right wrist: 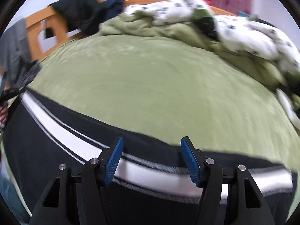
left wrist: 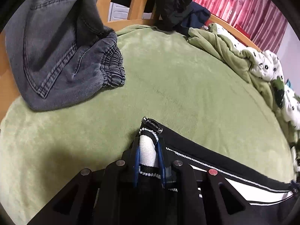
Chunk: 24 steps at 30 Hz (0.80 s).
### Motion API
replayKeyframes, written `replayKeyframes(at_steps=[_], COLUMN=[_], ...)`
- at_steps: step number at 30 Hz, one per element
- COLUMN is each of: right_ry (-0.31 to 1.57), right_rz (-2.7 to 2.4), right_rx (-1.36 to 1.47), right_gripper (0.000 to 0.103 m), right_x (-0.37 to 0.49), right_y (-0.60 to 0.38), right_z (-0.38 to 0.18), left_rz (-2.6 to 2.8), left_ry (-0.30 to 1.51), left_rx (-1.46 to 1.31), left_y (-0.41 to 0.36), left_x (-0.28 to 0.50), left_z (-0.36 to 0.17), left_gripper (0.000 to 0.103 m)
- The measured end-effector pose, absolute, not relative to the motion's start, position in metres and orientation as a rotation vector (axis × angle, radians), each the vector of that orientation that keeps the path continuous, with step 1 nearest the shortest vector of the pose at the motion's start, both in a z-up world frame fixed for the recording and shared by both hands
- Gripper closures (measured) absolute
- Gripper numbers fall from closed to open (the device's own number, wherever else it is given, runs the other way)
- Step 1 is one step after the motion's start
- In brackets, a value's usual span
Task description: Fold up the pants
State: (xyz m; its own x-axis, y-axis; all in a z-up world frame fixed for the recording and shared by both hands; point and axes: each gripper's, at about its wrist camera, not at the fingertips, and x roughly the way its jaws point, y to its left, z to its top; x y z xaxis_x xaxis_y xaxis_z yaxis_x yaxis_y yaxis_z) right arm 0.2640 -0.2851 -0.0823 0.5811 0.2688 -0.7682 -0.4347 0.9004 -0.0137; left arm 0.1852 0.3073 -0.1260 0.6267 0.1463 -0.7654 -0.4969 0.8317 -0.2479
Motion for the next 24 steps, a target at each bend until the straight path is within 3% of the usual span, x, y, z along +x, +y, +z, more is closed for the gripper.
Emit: replayKeyframes(at_steps=[2, 3, 4, 7, 10, 13, 16, 17, 18, 20, 24], right_ry=[0.915, 0.952, 0.973, 0.875, 0.841, 0.861, 0.861, 0.857, 0.843, 0.819, 0.719], right_rz=[0.502, 0.521, 0.538, 0.534, 0.514, 0.443, 0.389, 0.368, 0.343, 0.253, 0.026], right_rx=[-0.247, -0.28, -0.33, -0.383, -0.242, -0.271, -0.188, -0.125, -0.071, 0.011, 0.131], right_gripper=[0.045, 0.087, 0.097, 0.101, 0.1, 0.098, 0.088, 0.082, 0.064, 0.039, 0.037], right_x=[0.277, 0.282, 0.285, 0.281, 0.289, 0.294, 0.293, 0.291, 0.286, 0.265, 0.206], right_y=[-0.274, -0.269, -0.262, -0.258, -0.269, -0.258, -0.265, -0.274, -0.286, -0.315, -0.399], right_z=[-0.097, -0.106, -0.116, -0.112, -0.112, -0.139, -0.126, -0.119, -0.111, -0.097, -0.071], left_rz=[0.382, 0.379, 0.377, 0.378, 0.405, 0.436, 0.463, 0.46, 0.444, 0.424, 0.387], left_ry=[0.814, 0.808, 0.802, 0.77, 0.812, 0.828, 0.869, 0.879, 0.883, 0.886, 0.866], left_rx=[-0.465, -0.456, -0.45, -0.425, -0.41, -0.364, -0.352, -0.364, -0.379, -0.384, -0.374], left_y=[0.306, 0.306, 0.304, 0.303, 0.299, 0.292, 0.289, 0.289, 0.288, 0.285, 0.271], left_x=[0.185, 0.184, 0.183, 0.178, 0.187, 0.191, 0.189, 0.187, 0.182, 0.176, 0.158], left_z=[-0.126, -0.124, -0.122, -0.116, -0.127, -0.126, -0.123, -0.122, -0.12, -0.116, -0.103], left_gripper=[0.086, 0.086, 0.086, 0.086, 0.086, 0.077, 0.044, 0.043, 0.043, 0.043, 0.041])
